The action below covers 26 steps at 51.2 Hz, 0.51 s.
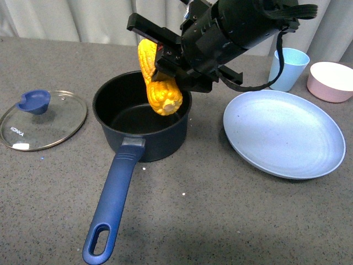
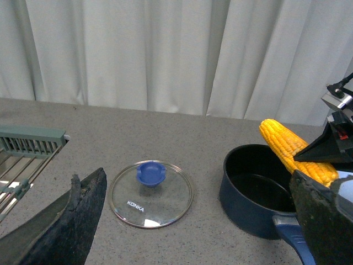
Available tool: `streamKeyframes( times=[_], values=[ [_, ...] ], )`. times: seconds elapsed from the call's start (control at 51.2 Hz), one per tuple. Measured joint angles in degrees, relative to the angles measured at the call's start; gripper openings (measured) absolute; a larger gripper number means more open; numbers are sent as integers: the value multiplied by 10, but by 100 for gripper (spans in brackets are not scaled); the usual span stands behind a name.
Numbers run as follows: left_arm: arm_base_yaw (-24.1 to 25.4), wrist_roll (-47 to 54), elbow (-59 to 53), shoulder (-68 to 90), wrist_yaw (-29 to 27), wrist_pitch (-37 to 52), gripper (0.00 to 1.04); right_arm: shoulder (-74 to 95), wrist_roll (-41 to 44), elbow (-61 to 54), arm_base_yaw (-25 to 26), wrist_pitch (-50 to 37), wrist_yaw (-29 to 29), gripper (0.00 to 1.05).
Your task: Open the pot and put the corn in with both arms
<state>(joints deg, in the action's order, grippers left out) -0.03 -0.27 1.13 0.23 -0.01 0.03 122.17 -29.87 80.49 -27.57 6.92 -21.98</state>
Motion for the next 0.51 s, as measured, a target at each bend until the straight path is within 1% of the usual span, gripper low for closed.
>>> streamKeyframes(
  times=[0.254, 0.273, 0.293, 0.332, 0.351, 0.41, 0.468, 0.507],
  values=[
    [0, 0, 0, 0, 0, 0, 98, 15, -6, 19, -15, 11, 0, 16],
    [0, 0, 0, 0, 0, 0, 98, 16, -5, 20, -16, 11, 0, 17],
    [0, 0, 0, 0, 0, 0, 98, 16, -5, 20, -16, 11, -1, 19],
    [0, 0, 0, 0, 0, 0, 98, 16, -10, 20, -17, 7, -7, 28],
    [0, 0, 0, 0, 0, 0, 98, 16, -10, 20, -17, 7, -8, 30],
    [0, 0, 0, 0, 0, 0, 98, 16, -11, 20, -18, 7, -4, 43],
    [0, 0, 0, 0, 0, 0, 98, 16, -11, 20, -18, 7, -1, 53],
    [0, 0, 0, 0, 0, 0, 98, 16, -12, 20, -17, 9, 1, 63]
  ],
)
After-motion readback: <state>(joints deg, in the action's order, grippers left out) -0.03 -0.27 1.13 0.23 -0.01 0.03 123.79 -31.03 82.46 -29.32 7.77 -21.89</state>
